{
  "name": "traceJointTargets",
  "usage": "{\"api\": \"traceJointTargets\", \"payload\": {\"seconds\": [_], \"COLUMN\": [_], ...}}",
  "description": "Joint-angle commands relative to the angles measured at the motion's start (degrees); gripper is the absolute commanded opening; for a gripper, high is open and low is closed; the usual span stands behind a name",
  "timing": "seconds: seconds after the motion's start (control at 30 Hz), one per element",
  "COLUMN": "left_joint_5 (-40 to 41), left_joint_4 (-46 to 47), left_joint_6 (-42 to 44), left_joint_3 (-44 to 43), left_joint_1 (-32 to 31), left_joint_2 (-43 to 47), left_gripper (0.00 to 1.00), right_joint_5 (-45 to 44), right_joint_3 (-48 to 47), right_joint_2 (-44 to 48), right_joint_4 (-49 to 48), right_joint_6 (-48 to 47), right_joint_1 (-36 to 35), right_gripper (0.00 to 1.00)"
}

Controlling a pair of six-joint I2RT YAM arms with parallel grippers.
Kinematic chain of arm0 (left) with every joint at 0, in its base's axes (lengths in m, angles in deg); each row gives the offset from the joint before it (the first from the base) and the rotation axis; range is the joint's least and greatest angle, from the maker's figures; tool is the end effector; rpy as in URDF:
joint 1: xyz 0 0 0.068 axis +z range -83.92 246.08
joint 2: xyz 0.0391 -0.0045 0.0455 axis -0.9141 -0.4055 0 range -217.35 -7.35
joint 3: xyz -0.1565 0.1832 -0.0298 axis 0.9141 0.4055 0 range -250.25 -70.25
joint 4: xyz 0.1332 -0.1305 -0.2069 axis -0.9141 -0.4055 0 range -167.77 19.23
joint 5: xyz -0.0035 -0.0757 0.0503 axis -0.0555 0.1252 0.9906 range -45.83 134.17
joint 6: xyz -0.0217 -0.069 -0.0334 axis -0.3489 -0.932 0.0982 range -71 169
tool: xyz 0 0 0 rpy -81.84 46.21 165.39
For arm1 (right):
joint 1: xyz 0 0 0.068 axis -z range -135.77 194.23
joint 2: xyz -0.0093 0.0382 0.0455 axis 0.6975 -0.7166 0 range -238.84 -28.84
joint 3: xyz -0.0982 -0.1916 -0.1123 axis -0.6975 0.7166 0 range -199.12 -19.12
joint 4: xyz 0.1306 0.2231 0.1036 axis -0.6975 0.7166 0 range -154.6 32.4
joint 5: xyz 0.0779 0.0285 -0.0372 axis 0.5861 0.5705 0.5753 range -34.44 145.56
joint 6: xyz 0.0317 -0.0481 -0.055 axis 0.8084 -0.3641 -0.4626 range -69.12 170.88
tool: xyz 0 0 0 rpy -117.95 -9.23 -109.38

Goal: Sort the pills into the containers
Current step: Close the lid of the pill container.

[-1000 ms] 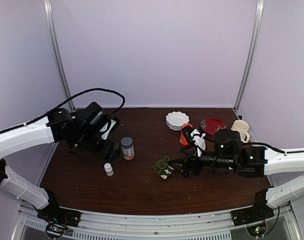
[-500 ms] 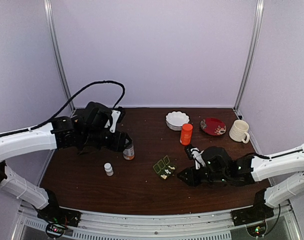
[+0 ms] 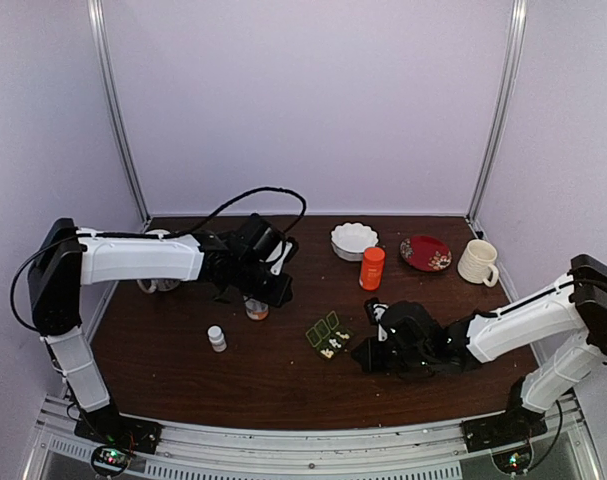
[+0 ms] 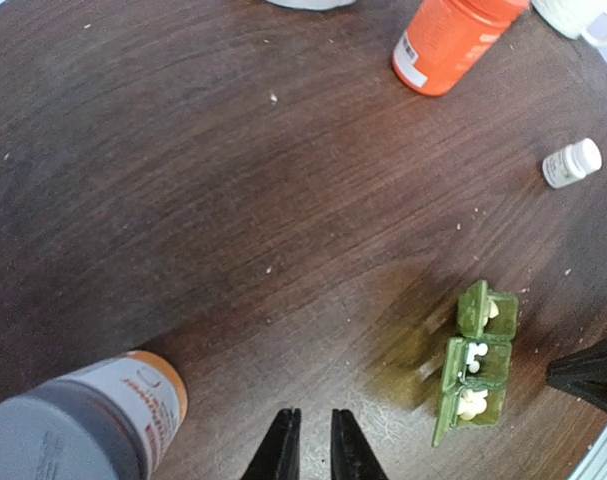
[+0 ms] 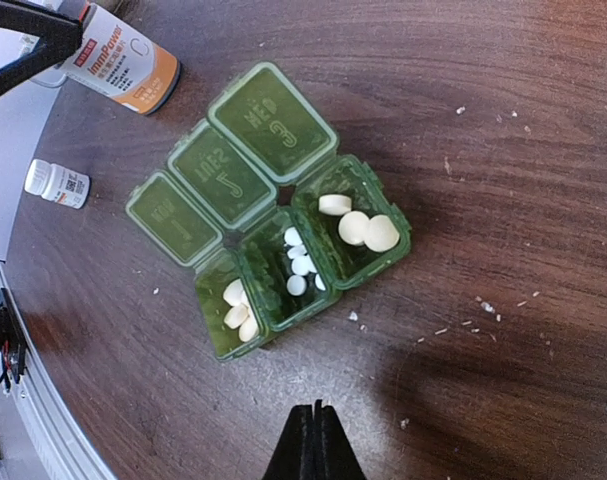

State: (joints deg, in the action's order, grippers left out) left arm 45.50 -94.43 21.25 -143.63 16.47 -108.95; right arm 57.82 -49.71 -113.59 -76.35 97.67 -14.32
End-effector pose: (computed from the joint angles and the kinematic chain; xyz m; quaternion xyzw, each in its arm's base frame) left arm 0.2702 -0.3150 0.1579 0.1755 0.9287 -0.1955 0.2618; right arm 0.1578 0.2630 0.0712 -0.1016 0.9092 0.3317 0.2303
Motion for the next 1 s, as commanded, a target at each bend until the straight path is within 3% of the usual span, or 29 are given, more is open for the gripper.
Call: {"api": "traceJointTargets", "payload": {"seconds": [0.0,0.23,0.63,0.97], "left_joint_5": [-5.6,-10.8,-21.1,-27.1], "left_joint_4": [2.5,2.8,6.4,8.9], "left_joint_6": [2.0,3.2,3.3,3.8], "left_joint_3": [-3.8,-6.0,-11.1,-11.9], "left_joint_1": [0.2,0.2,-0.3,-1.1], "left_joint_2": [-3.8,-9.0,-17.1,-18.7], "left_gripper": [0.12,0.0,0.0,0.0], "right_joint_5": [-1.2,-0.4,0.9,1.9], "right_joint_3": [-1.1,-1.4,-1.8,-3.4], "right_joint_2": [-2.5,-5.9,-9.2,-10.6], "right_joint_4": [-4.0,-5.8,-8.6,-8.9], "right_joint_6": [1.9,1.5,1.3,-0.5], "right_joint_1": [0.6,1.5,2.7,4.5], "right_gripper": [0.0,0.0,0.0,0.0]}}
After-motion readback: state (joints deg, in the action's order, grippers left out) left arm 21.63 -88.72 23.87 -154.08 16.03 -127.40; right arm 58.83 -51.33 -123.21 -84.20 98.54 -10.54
